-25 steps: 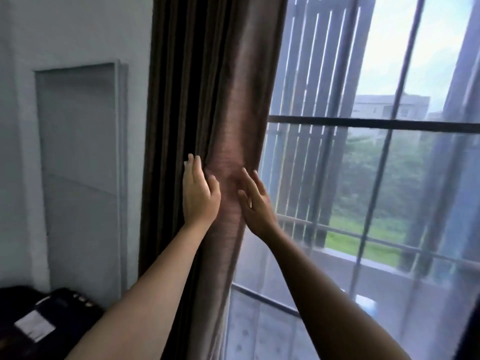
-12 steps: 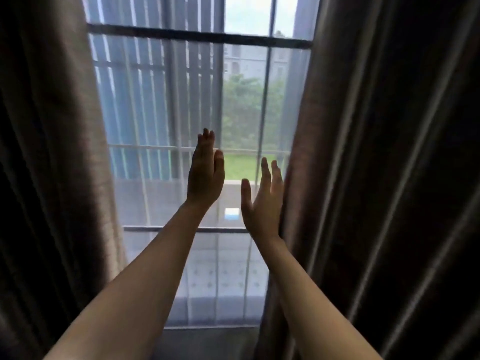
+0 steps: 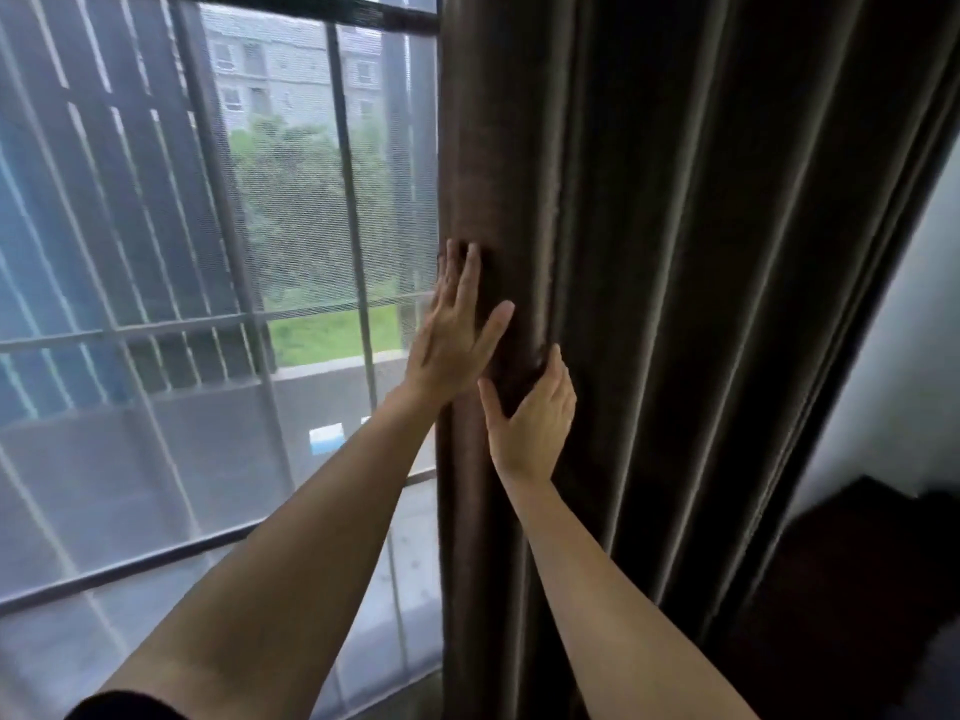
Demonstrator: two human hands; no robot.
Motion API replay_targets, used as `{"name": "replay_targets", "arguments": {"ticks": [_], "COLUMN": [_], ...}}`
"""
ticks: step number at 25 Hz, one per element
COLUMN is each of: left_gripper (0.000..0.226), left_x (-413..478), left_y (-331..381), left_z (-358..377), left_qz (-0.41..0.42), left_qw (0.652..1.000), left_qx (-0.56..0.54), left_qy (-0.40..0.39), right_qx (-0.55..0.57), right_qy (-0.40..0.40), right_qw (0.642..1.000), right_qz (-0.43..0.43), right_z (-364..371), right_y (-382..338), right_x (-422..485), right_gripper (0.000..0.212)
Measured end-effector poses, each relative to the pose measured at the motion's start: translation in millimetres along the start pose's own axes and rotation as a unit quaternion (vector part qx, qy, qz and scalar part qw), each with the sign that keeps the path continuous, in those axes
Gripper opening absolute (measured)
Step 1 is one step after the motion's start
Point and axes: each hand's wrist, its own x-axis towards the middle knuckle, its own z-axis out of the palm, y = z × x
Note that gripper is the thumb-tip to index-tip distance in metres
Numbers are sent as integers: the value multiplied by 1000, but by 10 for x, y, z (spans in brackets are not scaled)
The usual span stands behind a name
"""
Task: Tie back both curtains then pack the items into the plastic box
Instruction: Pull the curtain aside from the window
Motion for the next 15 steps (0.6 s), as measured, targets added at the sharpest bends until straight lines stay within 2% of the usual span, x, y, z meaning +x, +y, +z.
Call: {"name": "replay_targets", "arguments": {"ticks": [5,7,11,15], "left_gripper": [78,82,91,79], "left_x": [295,425,673,943], "left_y": [73,116,333,547], "left_z": [332,500,883,1356], "left_qz": [32,46,89,113], "left_qw": [999,997,994,993], "left_qx": [13,4,-26,-24], "left_qy": [-37,-60,-53,-34], "right_qx": [-54,-83,-120,-48], "right_qy": [15,45,133,123], "right_qw": [997,994,983,983], "right_qz": [49,53,47,128], "right_z": [92,110,86,-41], "right_y": [314,438,771,1073], "right_x": [219,285,551,868], "right_gripper": [47,38,42,48]}}
